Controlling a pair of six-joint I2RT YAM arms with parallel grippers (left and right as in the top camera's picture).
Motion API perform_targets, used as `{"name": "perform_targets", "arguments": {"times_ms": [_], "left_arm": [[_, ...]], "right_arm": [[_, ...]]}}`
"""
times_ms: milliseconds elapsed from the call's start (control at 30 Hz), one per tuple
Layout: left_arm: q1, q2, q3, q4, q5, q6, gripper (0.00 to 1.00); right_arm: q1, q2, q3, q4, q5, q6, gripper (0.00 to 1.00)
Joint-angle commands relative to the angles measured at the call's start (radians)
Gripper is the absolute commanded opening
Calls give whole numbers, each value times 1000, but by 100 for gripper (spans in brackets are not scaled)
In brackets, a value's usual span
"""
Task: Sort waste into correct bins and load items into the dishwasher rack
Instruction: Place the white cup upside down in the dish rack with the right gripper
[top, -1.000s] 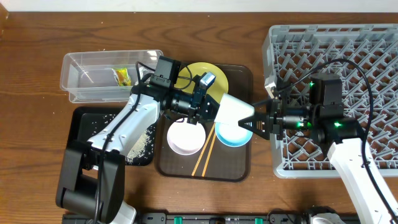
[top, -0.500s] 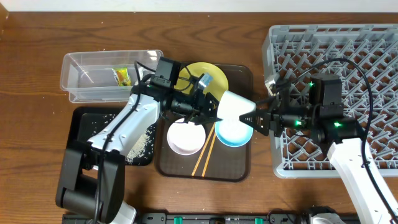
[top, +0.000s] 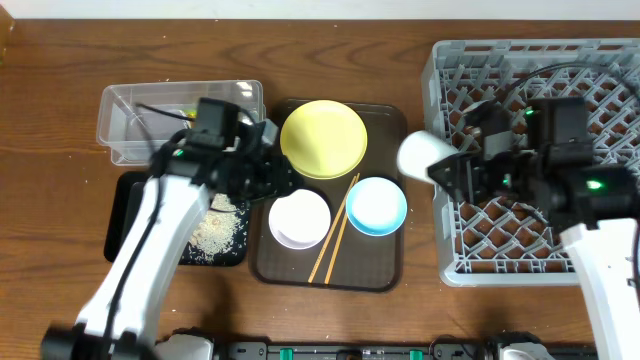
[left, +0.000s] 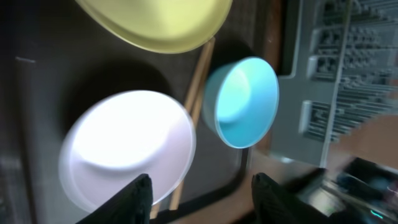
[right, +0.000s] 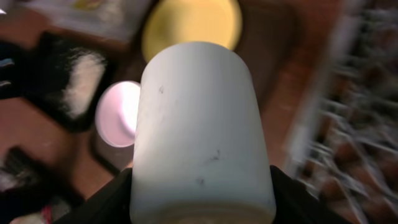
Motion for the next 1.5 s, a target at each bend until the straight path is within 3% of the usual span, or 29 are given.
{"name": "perform_targets", "arguments": {"times_ms": [0, 167, 533, 1100, 1167, 1233, 1367, 1433, 1467], "left_arm": [[7, -77, 13, -29, -180, 30, 57], [7, -136, 13, -49, -262, 30, 61], [7, -140, 13, -58, -261, 29, 63], [7, -139, 13, -58, -261, 29, 64], [7, -139, 13, -58, -261, 29, 64], [7, -139, 13, -58, -261, 29, 64], [7, -139, 13, -58, -261, 29, 64], [7, -139, 13, -58, -261, 29, 64], [7, -139, 13, -58, -261, 29, 64]], "right_arm": [[-49, -10, 80, -79, 235, 72, 19], [-168, -9, 119, -154, 341, 121, 1], [-446, 116, 124, -230, 446, 140, 1], [-584, 369, 117, -256, 480, 140, 2], [-589, 393, 116, -256, 479, 139, 13], [-590, 416, 116, -254, 478, 140, 34], [-590, 449, 116, -253, 471, 140, 57], [-590, 459, 116, -253, 458, 140, 75], [-590, 461, 116, -253, 451, 140, 92]]}}
